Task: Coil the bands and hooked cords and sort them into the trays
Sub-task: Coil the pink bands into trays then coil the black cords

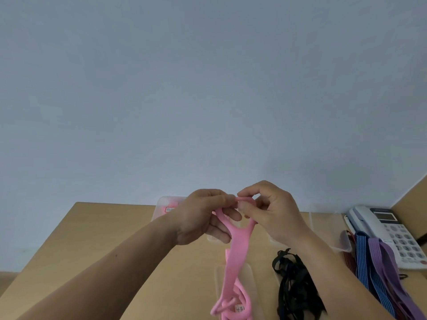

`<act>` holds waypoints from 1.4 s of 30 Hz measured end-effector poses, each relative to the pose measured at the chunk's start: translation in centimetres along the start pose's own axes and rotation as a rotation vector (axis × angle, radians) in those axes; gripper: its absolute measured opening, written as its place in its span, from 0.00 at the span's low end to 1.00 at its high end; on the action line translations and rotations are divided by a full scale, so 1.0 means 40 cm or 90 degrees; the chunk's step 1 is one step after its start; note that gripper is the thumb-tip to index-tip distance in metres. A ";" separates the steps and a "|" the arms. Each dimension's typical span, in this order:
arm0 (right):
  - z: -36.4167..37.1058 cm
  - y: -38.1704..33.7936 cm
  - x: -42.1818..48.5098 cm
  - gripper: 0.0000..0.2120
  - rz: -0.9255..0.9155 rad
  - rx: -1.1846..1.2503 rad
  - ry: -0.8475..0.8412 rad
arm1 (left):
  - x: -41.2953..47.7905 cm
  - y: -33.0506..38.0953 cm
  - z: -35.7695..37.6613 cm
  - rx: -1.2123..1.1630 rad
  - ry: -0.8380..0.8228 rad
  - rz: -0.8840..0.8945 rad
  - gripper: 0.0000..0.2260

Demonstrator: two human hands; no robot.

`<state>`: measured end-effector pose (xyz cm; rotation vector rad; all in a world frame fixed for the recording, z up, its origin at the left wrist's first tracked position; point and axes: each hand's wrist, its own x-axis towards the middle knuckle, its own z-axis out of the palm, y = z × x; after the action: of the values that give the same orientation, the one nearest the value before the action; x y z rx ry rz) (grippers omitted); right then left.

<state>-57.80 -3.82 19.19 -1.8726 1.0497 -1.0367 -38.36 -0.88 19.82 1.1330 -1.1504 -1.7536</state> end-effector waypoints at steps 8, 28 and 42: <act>-0.043 -0.014 -0.001 0.12 0.149 0.130 -0.087 | 0.006 -0.004 0.019 0.141 0.032 0.086 0.06; -0.045 0.007 -0.050 0.02 -0.294 -0.263 0.069 | 0.000 0.014 0.070 -0.094 -0.012 -0.079 0.07; -0.038 0.024 -0.057 0.08 -0.042 0.056 0.079 | 0.006 0.004 0.065 0.110 0.138 0.119 0.04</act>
<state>-60.19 -2.48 18.32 -1.8012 1.0019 -1.2306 -40.86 -0.40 20.46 1.2408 -1.2480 -1.3759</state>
